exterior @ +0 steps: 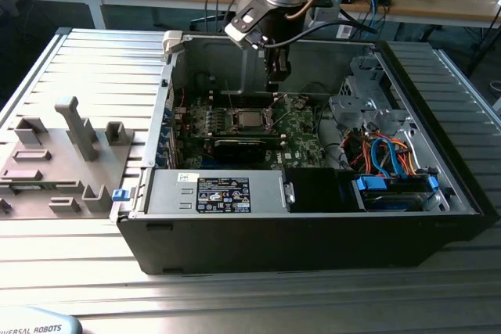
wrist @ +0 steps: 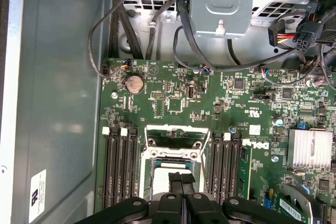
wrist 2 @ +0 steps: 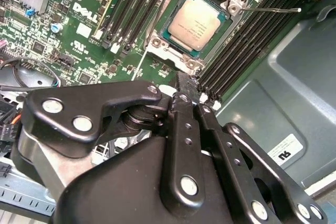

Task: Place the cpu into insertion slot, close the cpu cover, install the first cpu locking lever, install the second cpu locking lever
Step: 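Close the cpu cover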

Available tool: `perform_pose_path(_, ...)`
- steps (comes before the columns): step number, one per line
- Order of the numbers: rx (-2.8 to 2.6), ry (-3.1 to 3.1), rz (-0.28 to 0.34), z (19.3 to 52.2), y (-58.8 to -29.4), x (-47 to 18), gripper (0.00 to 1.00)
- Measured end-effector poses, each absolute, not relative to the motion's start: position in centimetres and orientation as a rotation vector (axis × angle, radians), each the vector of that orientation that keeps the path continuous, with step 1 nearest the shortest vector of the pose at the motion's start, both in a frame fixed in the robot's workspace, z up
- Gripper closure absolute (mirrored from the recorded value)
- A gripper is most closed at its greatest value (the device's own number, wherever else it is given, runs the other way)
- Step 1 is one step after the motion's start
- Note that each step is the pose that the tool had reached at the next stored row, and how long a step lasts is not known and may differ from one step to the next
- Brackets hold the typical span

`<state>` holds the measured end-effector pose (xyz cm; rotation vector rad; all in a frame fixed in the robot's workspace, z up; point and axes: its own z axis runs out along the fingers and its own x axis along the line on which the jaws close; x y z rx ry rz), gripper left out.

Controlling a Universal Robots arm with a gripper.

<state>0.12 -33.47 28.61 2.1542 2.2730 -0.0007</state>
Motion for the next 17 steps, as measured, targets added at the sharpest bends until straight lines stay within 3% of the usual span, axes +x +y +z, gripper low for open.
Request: perform_pose_path(17, 2.154, 2.273, -0.001, 28.61, -33.47, 0.73, 0.89)
